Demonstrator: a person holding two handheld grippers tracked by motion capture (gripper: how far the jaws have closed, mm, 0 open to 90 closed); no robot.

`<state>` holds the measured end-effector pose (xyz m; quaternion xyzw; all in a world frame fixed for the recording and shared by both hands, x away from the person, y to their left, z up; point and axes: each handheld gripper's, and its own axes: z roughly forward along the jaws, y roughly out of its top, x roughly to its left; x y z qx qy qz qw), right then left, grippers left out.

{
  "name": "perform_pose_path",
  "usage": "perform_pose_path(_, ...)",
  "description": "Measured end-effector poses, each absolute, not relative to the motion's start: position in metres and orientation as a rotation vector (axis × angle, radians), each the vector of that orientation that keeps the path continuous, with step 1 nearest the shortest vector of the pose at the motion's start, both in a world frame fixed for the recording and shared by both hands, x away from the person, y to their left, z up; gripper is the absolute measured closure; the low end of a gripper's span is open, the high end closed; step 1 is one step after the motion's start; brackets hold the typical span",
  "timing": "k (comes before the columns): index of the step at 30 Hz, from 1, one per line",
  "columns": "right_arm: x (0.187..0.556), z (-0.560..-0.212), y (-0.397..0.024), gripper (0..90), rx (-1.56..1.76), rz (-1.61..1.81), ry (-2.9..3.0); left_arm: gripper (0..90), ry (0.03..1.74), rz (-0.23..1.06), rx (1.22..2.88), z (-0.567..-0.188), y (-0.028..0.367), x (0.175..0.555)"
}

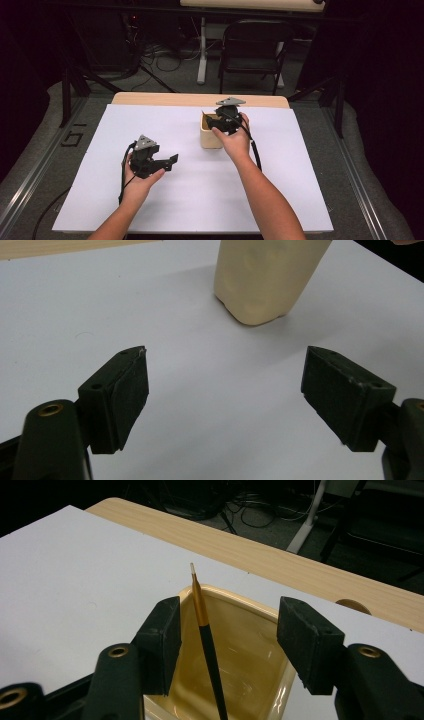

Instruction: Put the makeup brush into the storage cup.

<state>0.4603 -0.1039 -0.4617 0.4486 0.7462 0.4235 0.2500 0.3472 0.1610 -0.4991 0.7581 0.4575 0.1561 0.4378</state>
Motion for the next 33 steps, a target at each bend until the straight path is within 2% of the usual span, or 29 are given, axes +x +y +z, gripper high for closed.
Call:
perform_pose_path(20,0.459,-0.458,-0.107,39.2,1.231,1.182,2.030,19.4,1.140,0.389,1.880,-0.499,0.162,0.347)
perform_pose_path(33,0.452,-0.450,-0.112,29.1,1.213,1.195,2.076,19.4,1.147,0.385,1.876,-0.499,0.164,0.348)
